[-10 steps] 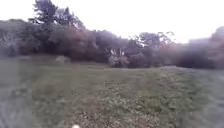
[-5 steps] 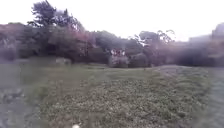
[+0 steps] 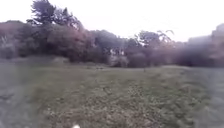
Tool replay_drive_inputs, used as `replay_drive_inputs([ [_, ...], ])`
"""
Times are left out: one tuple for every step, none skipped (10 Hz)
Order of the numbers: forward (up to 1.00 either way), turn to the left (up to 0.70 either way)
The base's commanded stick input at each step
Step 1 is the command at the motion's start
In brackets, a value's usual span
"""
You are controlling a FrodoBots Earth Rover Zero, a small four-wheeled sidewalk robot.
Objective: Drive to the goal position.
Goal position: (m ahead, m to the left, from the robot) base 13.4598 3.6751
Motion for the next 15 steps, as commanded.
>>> replay_drive_inputs([
  [0.45,0.0],
  [0.45,0.0],
  [0.45,0.0],
  [0.45,0.0],
  [0.45,0.18],
  [0.45,0.22],
  [0.45,0.26],
  [0.45,0.27],
  [0.45,0.27],
  [0.45,0.27],
  [0.45,0.27],
  [0.45,0.27],
  [0.45,0.27],
  [0.45,0.27],
  [0.45,0.27],
])
